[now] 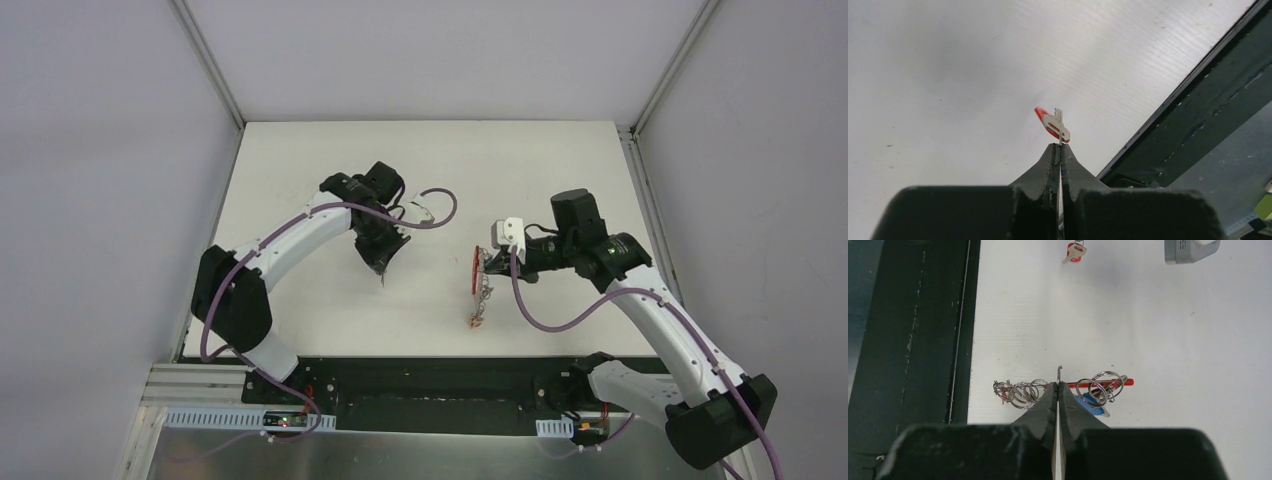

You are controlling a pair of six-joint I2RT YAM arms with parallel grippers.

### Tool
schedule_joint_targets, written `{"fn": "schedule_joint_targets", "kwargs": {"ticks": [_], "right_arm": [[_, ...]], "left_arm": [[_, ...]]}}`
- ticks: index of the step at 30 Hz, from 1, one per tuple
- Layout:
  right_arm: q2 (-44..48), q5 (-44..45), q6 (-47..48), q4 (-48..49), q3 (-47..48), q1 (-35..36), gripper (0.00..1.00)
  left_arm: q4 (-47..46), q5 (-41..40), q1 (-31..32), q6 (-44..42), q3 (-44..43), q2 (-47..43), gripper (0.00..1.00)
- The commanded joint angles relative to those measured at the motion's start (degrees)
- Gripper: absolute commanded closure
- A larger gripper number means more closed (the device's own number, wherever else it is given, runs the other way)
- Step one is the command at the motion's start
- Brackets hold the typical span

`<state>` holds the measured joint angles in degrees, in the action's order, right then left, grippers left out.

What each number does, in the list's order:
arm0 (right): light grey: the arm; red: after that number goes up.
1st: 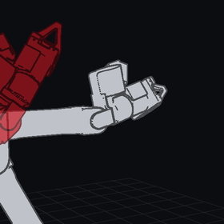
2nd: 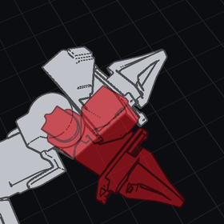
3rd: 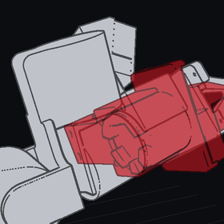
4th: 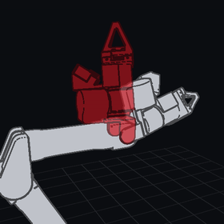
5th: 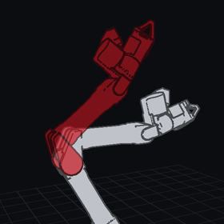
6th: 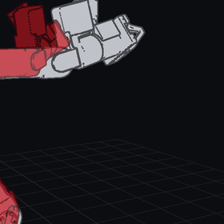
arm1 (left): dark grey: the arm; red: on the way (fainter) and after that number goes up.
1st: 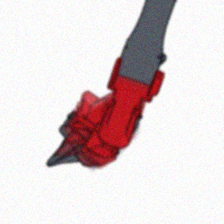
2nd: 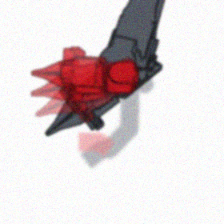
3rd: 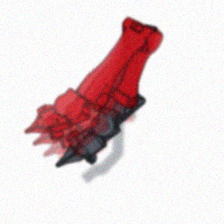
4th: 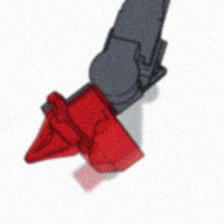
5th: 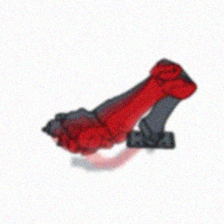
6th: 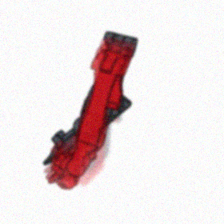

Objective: Put the keys on the keyring

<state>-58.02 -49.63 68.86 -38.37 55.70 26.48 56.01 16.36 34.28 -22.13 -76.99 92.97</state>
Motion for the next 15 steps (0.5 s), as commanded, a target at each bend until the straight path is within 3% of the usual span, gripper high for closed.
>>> {"fn": "schedule_joint_targets", "kwargs": {"ticks": [1, 15], "right_arm": [[-1.2, -5.4, -7.6, 3.9, 4.3, -0.3, 1.00], [-7.6, -15.8, -16.8, 9.2, 4.7, -0.3, 1.00]], "left_arm": [[-1.7, 5.5, 0.1, -0.8, -1.9, -5.9, 1.00], [-2.4, 25.7, 2.3, -2.0, -11.1, -14.9, 1.00]]}}
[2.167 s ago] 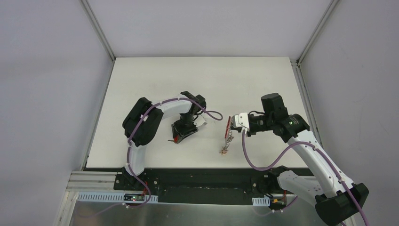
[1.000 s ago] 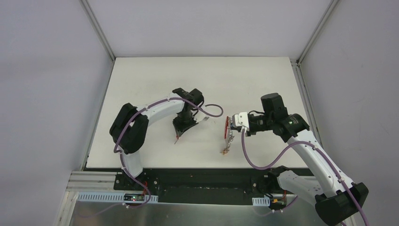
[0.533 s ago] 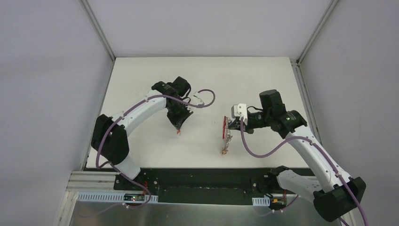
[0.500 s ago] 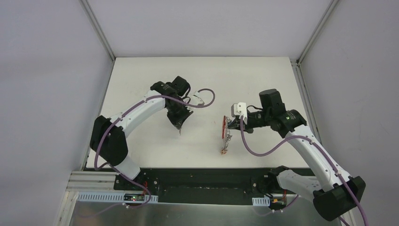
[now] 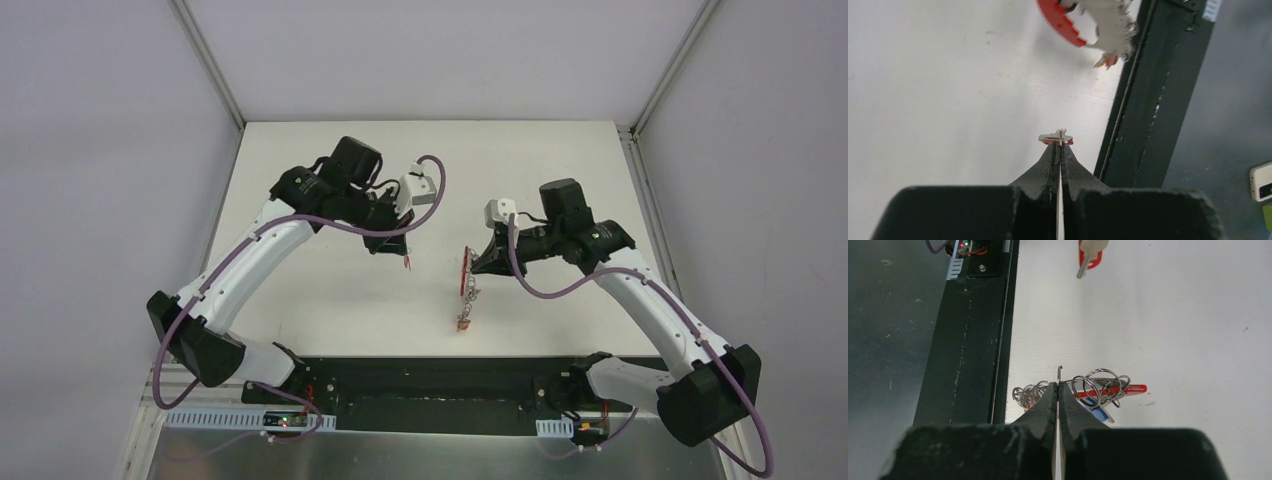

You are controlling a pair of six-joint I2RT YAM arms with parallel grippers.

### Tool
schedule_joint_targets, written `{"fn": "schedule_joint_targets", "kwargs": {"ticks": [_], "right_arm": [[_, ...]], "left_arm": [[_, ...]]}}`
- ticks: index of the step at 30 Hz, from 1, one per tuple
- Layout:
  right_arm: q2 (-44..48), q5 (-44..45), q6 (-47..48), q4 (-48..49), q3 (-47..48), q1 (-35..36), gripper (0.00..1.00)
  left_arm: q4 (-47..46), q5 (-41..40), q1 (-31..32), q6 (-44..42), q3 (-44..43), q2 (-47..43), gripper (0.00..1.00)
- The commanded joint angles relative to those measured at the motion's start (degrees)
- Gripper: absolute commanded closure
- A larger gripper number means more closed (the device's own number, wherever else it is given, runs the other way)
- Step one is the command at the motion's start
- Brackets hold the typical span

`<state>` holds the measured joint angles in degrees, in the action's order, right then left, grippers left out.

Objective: Put the keys on the keyring

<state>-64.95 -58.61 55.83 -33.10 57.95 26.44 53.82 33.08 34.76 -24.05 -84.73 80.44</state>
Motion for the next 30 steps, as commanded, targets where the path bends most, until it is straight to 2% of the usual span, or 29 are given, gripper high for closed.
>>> {"fn": "schedule_joint_targets", "kwargs": {"ticks": [1, 5, 8, 11, 20, 30], "right_arm": [[-0.8, -7.0, -4.0, 4.4, 2.4, -0.2, 1.00], [-1.0, -7.6, -4.5, 5.8, 1.6, 0.1, 1.00], [-0.8, -8.8, -2.9, 5.4, 0.9, 0.2, 1.00], [-0.2, -10.1, -1.3, 5.4, 0.0, 0.4, 1.00], [-0.1, -6.6, 2.8, 3.8, -0.6, 4.1, 1.00], [0.8, -4.1, 6.3, 2.4, -1.4, 5.5, 1.00]], "left_arm": [[-0.6, 10.1, 2.5, 1.4, -3.6, -2.3, 1.00], [1.5, 15.4, 5.0, 5.0, -6.2, 1.3, 1.00], [6.2, 15.1, 7.0, 1.4, -9.0, 4.1, 1.00], [5.4, 14.5, 8.0, 0.8, -9.3, 5.2, 1.00], [2.1, 20.8, 9.2, 11.6, -11.4, 11.2, 1.00], [0.8, 23.8, 9.2, 20.5, -11.4, 15.7, 1.00]]}}
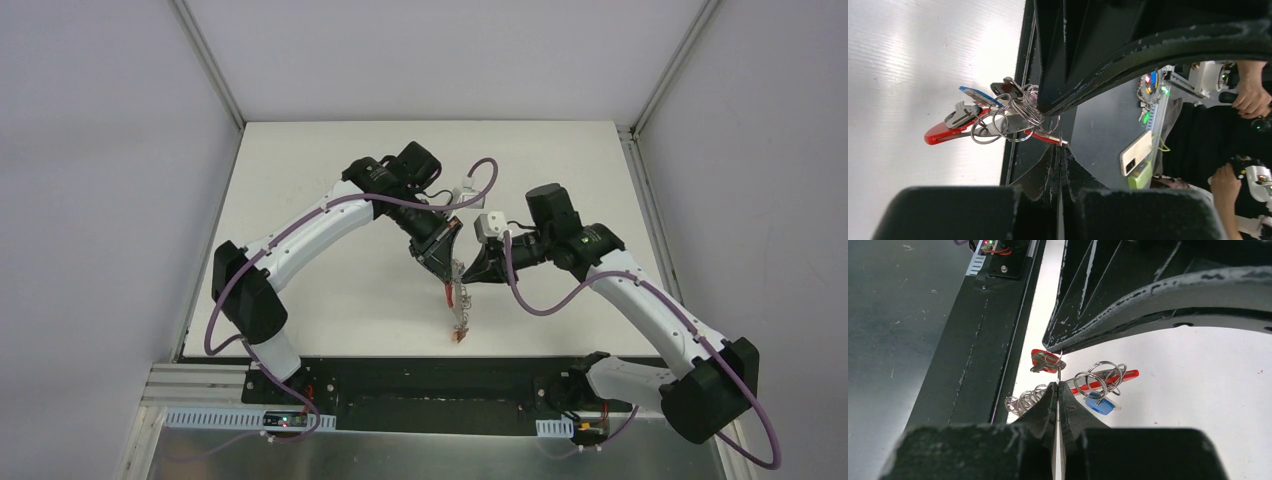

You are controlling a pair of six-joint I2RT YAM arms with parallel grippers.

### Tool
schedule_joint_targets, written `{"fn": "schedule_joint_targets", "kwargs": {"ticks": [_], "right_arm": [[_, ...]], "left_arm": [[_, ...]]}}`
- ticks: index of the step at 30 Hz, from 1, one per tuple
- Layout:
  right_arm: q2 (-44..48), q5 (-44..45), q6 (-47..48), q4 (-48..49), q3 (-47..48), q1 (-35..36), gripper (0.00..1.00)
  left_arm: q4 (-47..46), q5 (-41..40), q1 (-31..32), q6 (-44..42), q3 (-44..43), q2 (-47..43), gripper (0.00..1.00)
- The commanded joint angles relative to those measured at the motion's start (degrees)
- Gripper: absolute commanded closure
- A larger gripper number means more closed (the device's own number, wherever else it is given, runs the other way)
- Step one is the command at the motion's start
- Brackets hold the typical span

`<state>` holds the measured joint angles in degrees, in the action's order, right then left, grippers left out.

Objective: Put the keys on the keyring

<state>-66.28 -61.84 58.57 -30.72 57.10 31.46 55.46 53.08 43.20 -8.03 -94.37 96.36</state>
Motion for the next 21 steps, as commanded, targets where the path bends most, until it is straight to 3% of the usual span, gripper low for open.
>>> {"fn": "schedule_joint_targets", "kwargs": {"ticks": [1, 21], "right_arm": [[2.2, -0.6, 4.2, -0.1, -0.8, 0.6, 1.00], [4.0, 0.8, 18.1, -5.6, -2.4, 1.1, 1.00]], "left_arm": [[-0.9, 3.9, 0.7, 4.9, -1.6, -0.1, 1.00], [0.9, 0.7, 0.7, 5.0, -2.0, 2.4, 1.00]]}}
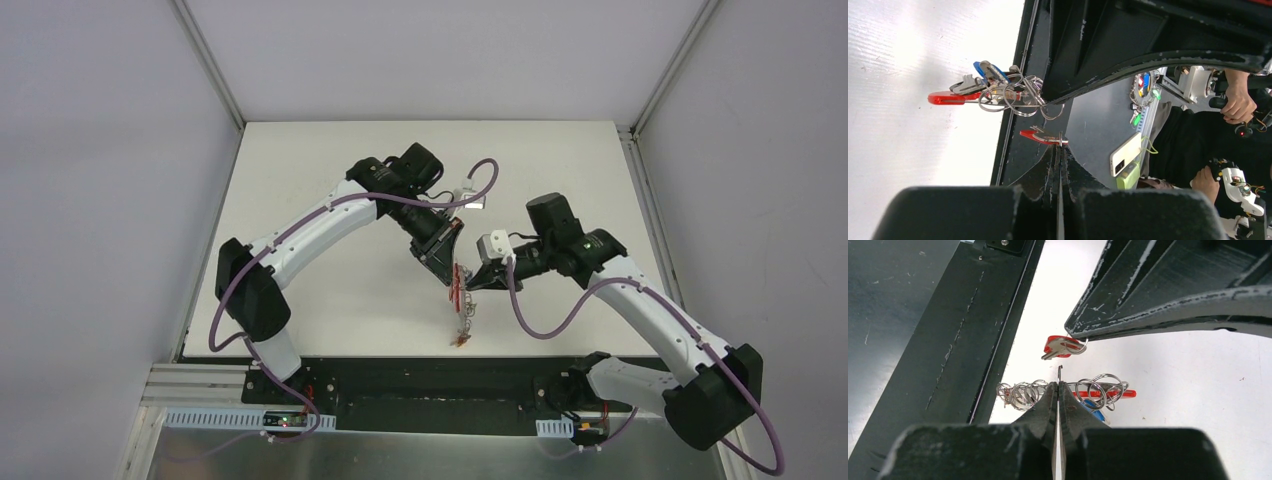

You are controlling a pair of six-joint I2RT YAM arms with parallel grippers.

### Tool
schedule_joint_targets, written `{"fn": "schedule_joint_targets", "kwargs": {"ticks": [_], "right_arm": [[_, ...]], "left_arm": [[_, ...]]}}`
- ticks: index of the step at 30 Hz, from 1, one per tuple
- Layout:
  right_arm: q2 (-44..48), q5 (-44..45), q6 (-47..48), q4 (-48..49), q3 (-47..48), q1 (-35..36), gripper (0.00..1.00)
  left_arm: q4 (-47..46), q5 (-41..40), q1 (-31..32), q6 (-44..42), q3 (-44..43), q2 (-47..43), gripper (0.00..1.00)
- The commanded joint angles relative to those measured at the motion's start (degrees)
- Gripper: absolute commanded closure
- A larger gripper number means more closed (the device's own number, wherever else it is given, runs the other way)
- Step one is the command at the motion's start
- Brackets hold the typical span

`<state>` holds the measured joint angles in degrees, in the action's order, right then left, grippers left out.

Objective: Put the keys on the keyring

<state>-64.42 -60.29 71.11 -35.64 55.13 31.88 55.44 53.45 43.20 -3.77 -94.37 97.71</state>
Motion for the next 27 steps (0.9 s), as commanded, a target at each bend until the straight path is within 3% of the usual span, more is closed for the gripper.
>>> {"fn": "schedule_joint_targets", "kwargs": {"ticks": [1, 13, 27], "right_arm": [[2.4, -0.1, 6.1, -0.6, -0.6, 0.9, 1.00], [6.7, 9.0, 15.3, 2.3, -5.1, 3.4, 1.00], [8.0, 12.1, 17.0, 2.6, -5.8, 4.7, 1.00]], "left_arm": [[0.9, 0.7, 0.7, 0.9, -2.0, 1.3, 1.00], [-3.7, 6.3, 1.3, 6.4, 1.6, 2.1, 1.00], [-1.0, 4.7, 2.9, 4.6, -1.2, 6.3, 1.00]]}}
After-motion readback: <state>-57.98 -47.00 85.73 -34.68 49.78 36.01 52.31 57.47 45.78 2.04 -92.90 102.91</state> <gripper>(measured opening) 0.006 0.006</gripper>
